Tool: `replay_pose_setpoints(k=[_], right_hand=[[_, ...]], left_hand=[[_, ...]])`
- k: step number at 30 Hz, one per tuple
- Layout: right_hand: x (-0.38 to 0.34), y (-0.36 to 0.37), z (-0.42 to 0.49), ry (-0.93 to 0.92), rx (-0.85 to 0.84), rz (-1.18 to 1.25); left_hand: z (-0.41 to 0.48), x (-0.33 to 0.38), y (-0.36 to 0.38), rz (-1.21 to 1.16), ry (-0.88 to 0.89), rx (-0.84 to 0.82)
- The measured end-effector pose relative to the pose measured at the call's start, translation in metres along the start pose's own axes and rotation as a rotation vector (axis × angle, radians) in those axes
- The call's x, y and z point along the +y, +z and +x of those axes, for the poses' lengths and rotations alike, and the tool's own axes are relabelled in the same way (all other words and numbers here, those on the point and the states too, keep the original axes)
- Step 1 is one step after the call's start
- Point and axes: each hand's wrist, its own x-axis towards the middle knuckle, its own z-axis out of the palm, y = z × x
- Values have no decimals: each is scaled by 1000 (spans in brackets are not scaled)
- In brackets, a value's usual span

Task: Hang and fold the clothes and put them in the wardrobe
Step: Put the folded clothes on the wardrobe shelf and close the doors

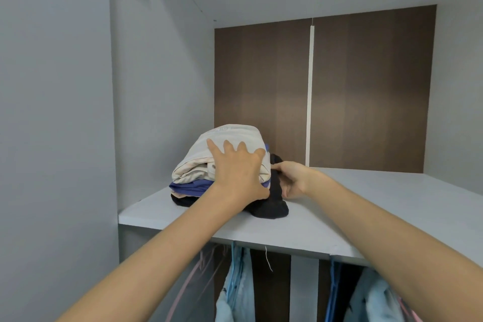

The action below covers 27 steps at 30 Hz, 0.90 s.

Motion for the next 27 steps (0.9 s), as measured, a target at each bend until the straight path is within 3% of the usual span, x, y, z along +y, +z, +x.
replay_pose_setpoints(k=[7, 15, 17, 21, 27], right_hand=[[3, 7, -6, 0, -56, -4], [0, 27, 0, -80, 187, -29], [-2, 28, 2, -78, 201, -23], [-6, 23, 13, -88, 225, 9], [-7, 25, 14, -89, 237, 28]], left_hand=[[2, -3, 9, -54, -62, 22], [9, -51, 4, -300, -85, -29], [9, -54, 2, -357, -97, 33], [13, -54, 11, -212, -116, 163], [26, -65, 26, -67, -182, 187]])
